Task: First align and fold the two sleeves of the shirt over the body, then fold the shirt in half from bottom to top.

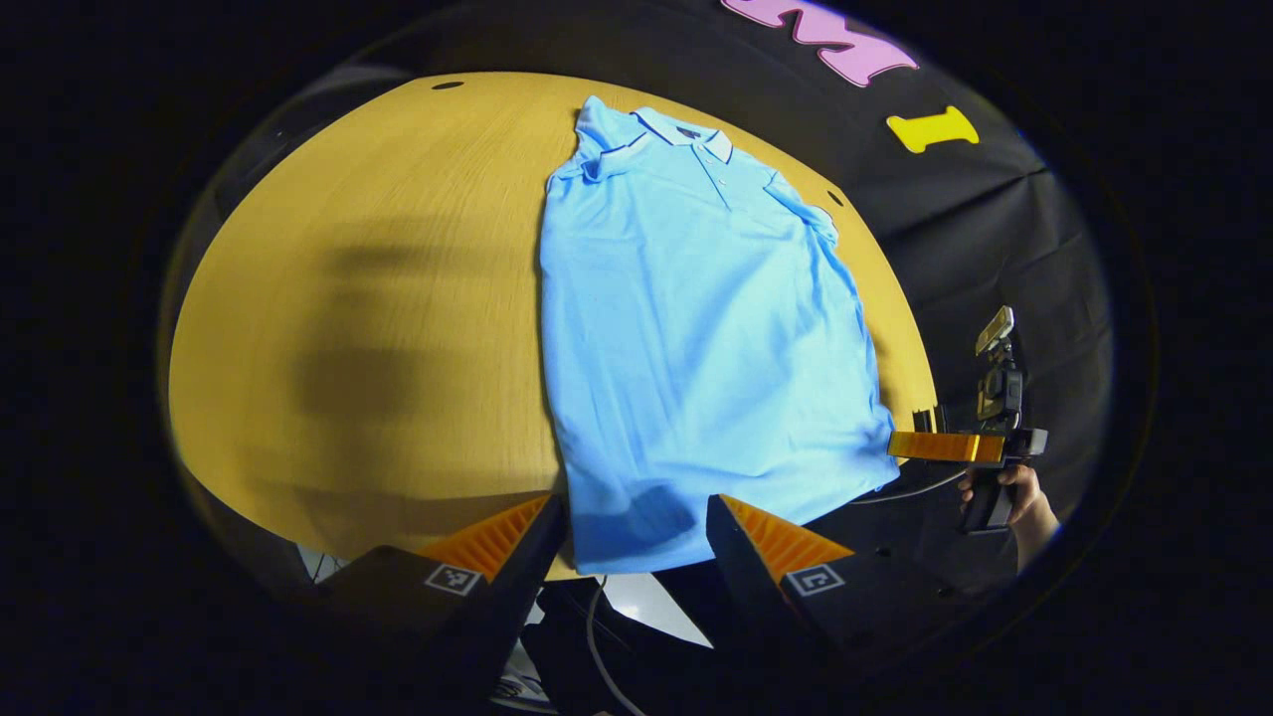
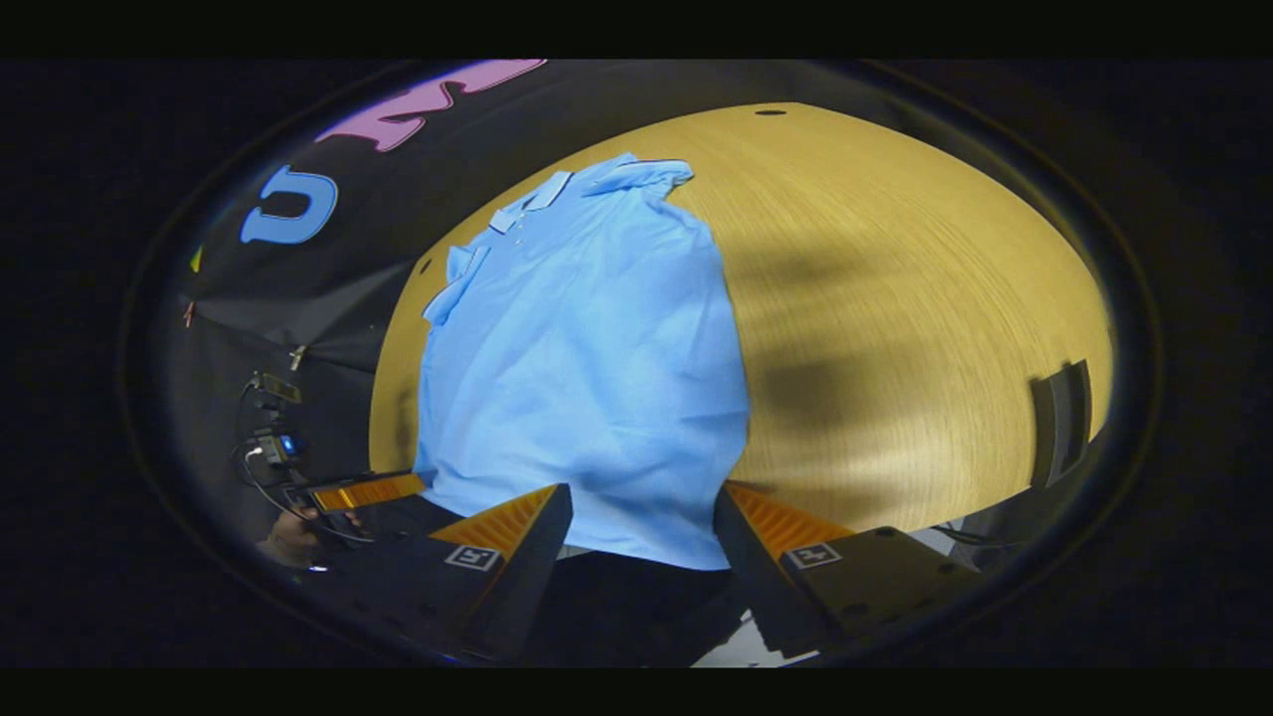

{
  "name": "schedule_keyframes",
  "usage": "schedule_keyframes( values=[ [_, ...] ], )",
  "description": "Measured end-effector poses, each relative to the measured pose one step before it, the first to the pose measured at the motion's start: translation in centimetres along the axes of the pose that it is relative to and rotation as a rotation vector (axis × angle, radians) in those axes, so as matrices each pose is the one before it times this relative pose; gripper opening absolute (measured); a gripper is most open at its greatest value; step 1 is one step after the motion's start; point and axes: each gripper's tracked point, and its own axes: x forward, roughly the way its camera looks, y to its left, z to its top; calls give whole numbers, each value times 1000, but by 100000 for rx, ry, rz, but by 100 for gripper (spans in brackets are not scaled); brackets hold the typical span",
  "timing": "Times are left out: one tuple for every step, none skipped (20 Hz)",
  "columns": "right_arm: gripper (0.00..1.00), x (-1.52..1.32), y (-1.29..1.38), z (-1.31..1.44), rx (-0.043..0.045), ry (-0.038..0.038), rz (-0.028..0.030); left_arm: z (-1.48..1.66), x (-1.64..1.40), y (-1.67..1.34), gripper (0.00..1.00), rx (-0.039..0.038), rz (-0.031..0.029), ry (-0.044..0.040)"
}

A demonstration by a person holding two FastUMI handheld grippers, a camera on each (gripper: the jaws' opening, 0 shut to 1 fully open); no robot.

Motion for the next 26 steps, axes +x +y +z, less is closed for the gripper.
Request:
schedule_keyframes(
  values=[
    [71, 416, 207, -215, -427, 1764, 465, -362, 182, 37, 94, 1220, 500, 828],
    [65, 343, -147, -620, -786, 3129, -820, -694, 458, 548, 90, 1356, 3382, 2350],
    [46, 324, -543, -364, -798, 1526, -1506, -399, 305, 373, 65, 1875, 2272, 1294],
    [28, -106, 107, 246, 1445, -763, 1092, 444, 81, -621, 39, 591, -2452, -1496],
    [9, -20, 88, -243, 2125, 682, 1052, 50, -23, -220, 14, 387, -737, 98],
    [7, 43, 112, 368, 582, -944, 1814, 206, 17, -30, 12, 1533, -52, 197],
    [7, -484, 47, 865, -1399, -2049, 1535, 96, -54, 164, 7, 3129, 1171, -79],
    [7, 1175, -27, 398, -2250, -3558, 333, 554, -213, 462, 7, 4581, 2619, -2269],
    [11, -160, 234, 557, -2970, -2007, 1012, 742, -524, 110, 6, 5180, 1431, -3758],
    [10, -836, 547, 370, -2171, -1732, 1851, 1038, -593, -229, 6, 2947, -483, -4014],
    [5, -372, 666, 767, -1257, -2244, 2728, 1106, -472, -475, 6, 659, -1685, -3403],
    [5, -204, 722, 613, -521, -1730, 2453, 838, -467, -406, 6, -88, -2188, -2728],
    [5, -229, 580, 838, -907, -1964, 1800, 959, -927, -127, 6, 139, -1527, -3325],
    [5, -186, 712, 978, -1162, -2048, 2025, 1192, -626, -119, 6, 565, -499, -2985],
    [5, -203, 885, 1099, -1346, -2307, 2748, 1515, -369, -68, 6, 604, -576, -3339],
    [5, -104, 1227, 1071, -1011, -2360, 3840, 1529, -261, -155, 6, 162, -865, -3545],
    [2, -178, 1213, 1228, -787, -2222, 3542, 1245, -32, -225, 6, 116, -1015, -2891],
    [0, 0, 773, 1080, -1250, -2295, 2702, 1116, -322, -87, 6, 629, -252, -2539],
    [3, -35, 822, 1369, -1316, -2084, 2285, 1231, -136, 52, 6, 1044, 231, -2479],
    [5, -82, 844, 1219, -1538, -2029, 2380, 1447, -116, 228, 6, 870, 1117, -2796],
    [5, -34, 841, 1516, -1994, -1995, 1873, 1303, 77, 176, 6, 108, 969, -2451],
    [11, 153, 600, 1905, -2546, -2471, 1262, 1710, -116, 32, 6, -64, 731, -2949],
    [11, 146, 517, 1768, -1875, -2493, 1254, 1440, 131, 126, 6, 112, 859, -2212],
    [11, 469, 307, 1960, -2096, -2788, 692, 1679, 317, 181, 6, 261, 1070, -2358],
    [5, 473, -30, 2069, -2074, -2415, 190, 1522, 517, 362, 11, -50, 1087, -2136],
    [5, 643, -310, 1855, -2122, -2600, -243, 1771, 671, 169, 6, 54, 860, -2373]
  ],
)
